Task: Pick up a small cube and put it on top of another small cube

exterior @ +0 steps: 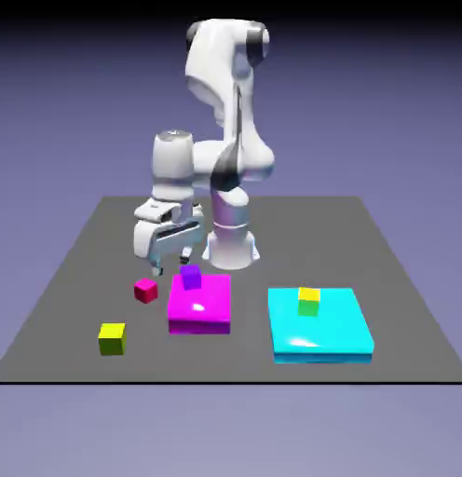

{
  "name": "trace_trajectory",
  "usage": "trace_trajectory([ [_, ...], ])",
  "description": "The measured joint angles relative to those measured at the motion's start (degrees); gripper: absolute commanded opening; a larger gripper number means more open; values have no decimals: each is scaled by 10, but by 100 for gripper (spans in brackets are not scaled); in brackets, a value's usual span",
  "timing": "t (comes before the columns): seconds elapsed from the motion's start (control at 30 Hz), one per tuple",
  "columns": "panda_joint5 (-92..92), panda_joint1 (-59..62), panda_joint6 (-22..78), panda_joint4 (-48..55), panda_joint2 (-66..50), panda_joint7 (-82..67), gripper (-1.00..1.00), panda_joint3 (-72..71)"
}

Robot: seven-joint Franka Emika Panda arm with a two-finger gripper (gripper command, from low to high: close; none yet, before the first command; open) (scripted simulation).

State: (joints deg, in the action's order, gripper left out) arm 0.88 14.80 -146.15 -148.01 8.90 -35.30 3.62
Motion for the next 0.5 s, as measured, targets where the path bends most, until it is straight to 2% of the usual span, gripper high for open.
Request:
trace_trajectory([
  [0.5, 4, 77, 134, 62, -114, -374, 0, 17],
])
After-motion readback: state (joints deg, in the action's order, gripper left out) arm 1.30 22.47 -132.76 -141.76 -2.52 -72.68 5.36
